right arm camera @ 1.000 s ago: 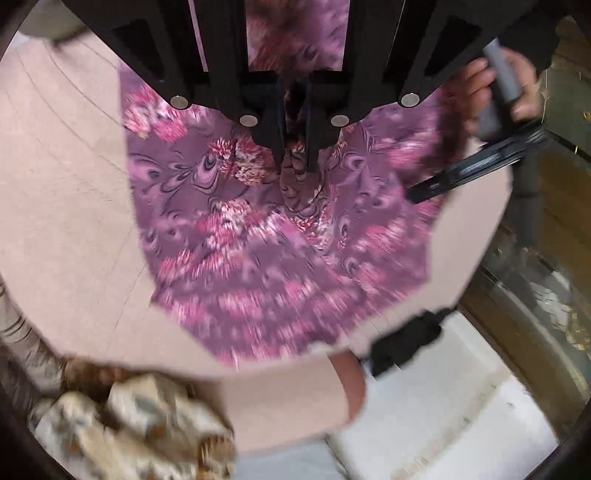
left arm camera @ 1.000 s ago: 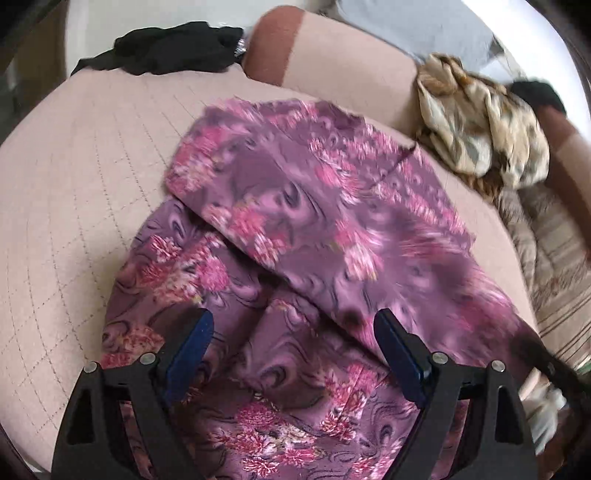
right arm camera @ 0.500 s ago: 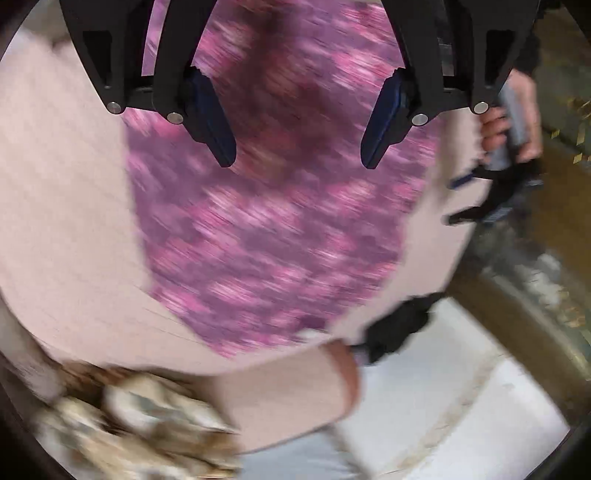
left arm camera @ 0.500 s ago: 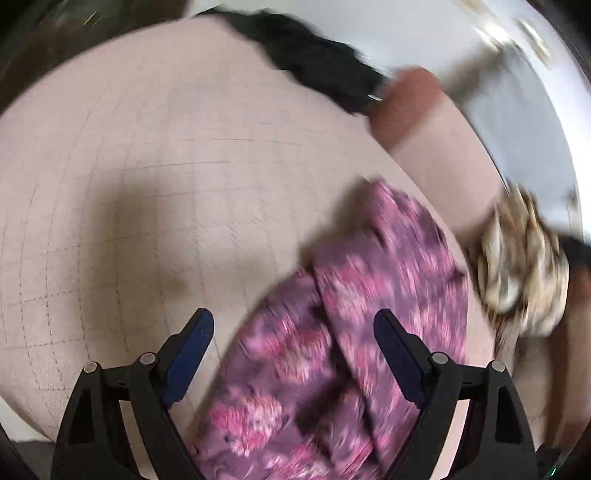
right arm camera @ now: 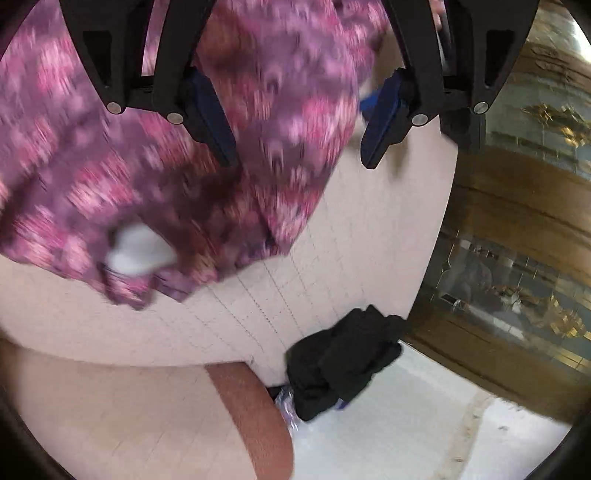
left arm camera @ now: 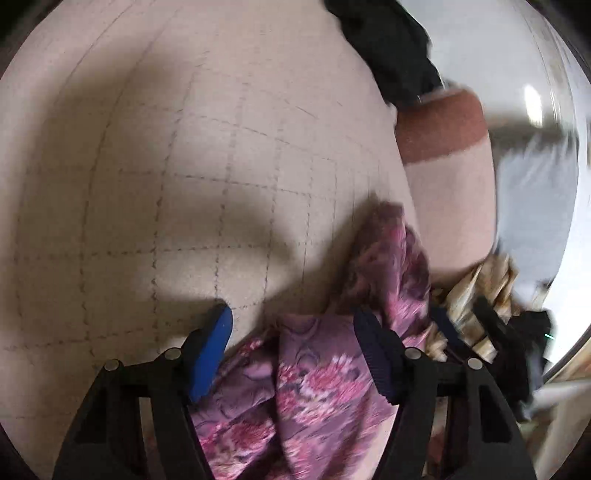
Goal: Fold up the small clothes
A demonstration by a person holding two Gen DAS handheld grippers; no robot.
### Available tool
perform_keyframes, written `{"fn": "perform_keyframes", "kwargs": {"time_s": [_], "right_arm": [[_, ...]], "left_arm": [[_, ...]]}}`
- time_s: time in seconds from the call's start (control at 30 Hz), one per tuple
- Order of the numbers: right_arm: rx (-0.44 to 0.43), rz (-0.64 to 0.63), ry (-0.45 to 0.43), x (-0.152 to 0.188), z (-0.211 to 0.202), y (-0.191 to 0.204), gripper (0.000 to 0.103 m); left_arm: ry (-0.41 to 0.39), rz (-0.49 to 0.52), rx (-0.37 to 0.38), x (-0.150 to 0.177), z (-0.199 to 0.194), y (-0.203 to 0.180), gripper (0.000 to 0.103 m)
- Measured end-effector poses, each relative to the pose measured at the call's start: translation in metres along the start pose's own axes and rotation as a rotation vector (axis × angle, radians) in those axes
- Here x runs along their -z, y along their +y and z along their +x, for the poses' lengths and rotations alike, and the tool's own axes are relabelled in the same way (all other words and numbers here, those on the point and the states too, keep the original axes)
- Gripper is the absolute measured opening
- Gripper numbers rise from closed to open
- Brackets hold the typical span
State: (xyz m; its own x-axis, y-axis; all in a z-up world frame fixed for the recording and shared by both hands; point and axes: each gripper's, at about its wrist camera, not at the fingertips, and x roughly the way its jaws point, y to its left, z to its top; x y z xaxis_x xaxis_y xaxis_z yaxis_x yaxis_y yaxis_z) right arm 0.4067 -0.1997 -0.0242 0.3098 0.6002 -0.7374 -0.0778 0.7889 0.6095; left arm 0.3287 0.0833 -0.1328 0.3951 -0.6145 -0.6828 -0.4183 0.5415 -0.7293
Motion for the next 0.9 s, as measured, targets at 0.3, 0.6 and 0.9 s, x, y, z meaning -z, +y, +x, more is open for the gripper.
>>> {"fn": "perform_keyframes", "kwargs": {"time_s": [0.3,0.6,0.9], "right_arm": [[0.062,0.003,0.131,-0.054,0.096,0.003,0.049],[0.113,-0.032,-0.026,-0.062,0.063,0.021,0.005],[0.146,0.038,0.033,-0.057,0.098,-0.006,0.01]], "left_arm": [[0.101,-0.065,0.039,-0.002,0.034,0.0,0.011],[-0.172,-0.042,0.032,-0.004,-0.042,-0.01,0.0],[-0.121,-0.126,-0.076,-0.009,-0.02,0.008,0.004]]}}
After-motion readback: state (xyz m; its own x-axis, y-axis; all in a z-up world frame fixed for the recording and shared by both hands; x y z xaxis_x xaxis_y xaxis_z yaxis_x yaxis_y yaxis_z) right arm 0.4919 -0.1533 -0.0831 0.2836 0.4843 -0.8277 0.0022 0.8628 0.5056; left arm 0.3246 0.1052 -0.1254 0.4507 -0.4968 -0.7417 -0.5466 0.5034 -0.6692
